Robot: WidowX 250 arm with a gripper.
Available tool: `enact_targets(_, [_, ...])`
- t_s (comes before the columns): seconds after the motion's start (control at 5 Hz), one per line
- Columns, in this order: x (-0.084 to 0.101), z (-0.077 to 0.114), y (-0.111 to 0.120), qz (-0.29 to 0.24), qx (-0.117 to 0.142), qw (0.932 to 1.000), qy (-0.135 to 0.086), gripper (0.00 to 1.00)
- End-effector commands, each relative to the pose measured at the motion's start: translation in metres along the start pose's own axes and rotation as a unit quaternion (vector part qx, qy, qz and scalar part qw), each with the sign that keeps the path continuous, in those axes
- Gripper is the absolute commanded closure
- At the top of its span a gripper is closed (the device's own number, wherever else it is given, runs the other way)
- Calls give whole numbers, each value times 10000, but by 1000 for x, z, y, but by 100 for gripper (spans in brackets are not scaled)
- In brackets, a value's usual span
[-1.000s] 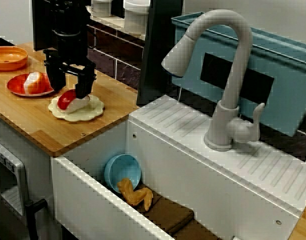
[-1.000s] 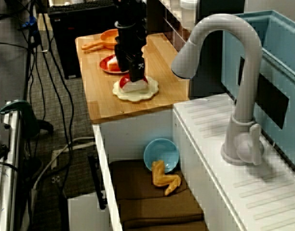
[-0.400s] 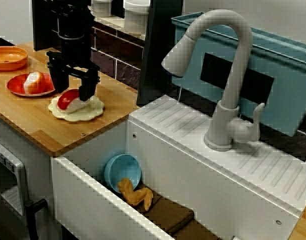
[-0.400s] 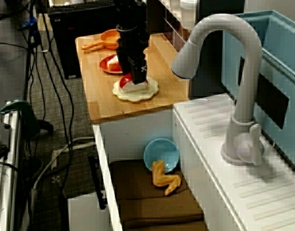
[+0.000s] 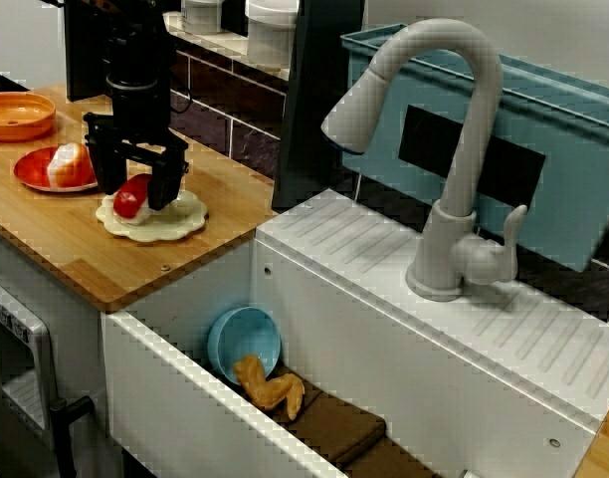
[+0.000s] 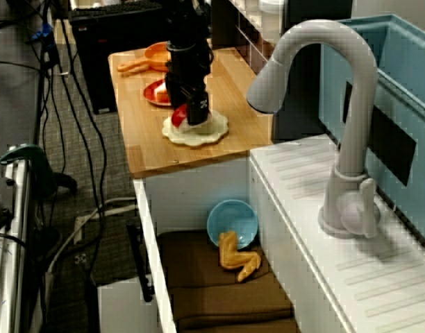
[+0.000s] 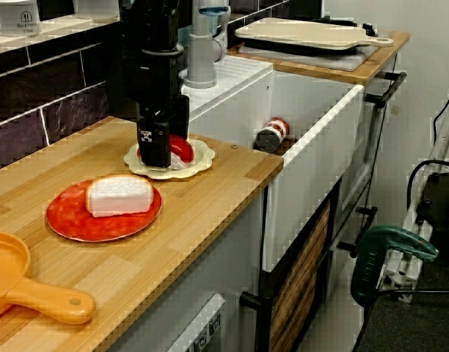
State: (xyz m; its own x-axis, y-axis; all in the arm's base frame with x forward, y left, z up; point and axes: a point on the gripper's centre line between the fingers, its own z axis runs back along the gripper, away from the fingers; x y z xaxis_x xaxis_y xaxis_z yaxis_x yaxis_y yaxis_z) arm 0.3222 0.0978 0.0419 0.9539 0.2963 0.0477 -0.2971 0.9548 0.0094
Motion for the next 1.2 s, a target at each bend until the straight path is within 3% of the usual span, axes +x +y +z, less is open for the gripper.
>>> enact_targets(0.0, [7,10,24,640,188,9976,-172,0])
enact_targets(0.2, [10,14,30,521,264,9983,-85,100])
enact_targets(0.8, [20,39,41,686,-22,9976,99,100])
enact_targets(1.0, [24,50,51,805,12,9968,21,100])
